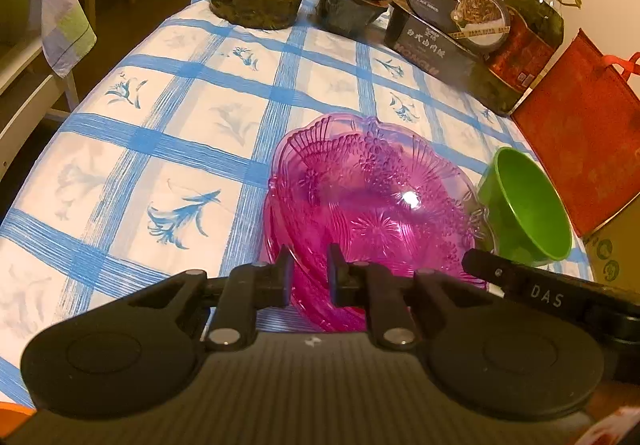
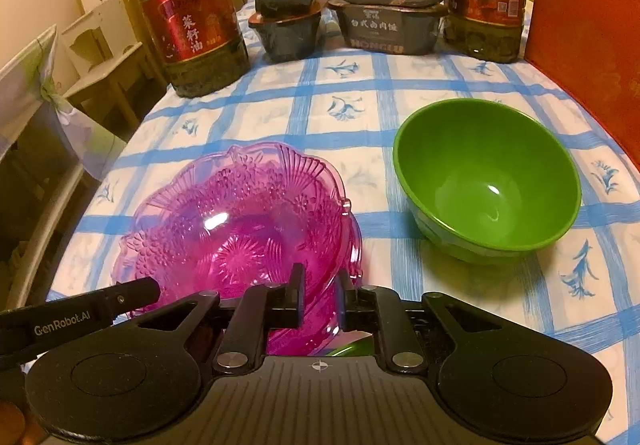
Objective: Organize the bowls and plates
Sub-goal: 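Lower the pink plate onto the plate stack and open both tools, then withdraw both tools from the plate stack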
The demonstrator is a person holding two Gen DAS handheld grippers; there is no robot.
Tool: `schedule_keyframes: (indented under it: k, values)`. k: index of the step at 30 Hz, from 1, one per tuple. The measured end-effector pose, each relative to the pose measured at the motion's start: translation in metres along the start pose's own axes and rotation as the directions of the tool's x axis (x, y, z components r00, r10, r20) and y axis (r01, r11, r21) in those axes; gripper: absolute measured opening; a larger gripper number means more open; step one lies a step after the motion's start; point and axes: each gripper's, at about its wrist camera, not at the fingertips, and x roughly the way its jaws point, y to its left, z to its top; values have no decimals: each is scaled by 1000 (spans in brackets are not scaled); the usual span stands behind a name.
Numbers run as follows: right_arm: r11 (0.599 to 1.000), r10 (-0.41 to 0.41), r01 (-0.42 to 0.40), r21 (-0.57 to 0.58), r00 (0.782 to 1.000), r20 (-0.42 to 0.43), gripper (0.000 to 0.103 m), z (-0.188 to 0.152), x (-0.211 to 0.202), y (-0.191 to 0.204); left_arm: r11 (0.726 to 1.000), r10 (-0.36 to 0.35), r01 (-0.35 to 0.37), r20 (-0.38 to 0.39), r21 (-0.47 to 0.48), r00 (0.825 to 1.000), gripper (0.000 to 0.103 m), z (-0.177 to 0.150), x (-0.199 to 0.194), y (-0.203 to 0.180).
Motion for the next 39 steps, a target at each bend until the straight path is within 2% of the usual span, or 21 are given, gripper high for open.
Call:
schedule_keyframes:
  k: [10,15,21,28,39]
  values:
    - [1000,-7,7,-19,1000,-11,19,-2,5,1,1000,10,-9,-13,24,1000,15,0,-1,-3]
    - [1000,-7,7,-24,1000,0,36,-2,4,1,999,23,-22,-28,39,999,23,-1,-1,-5]
    - [1000,-8,8,-9,999,41,38,0,-7,-4,998,27,-27,-15,48,1000,25,-3,-7,-4]
    - [1000,0,0,7,997,78,38,-1,-33,-7,999,26,-28,32,43,999,25,-3,-32,-5]
    - [1000,1,-4,28,994,106,38,-37,-101,-3,998,-7,2,74,65,997,25,-36,-90,-20]
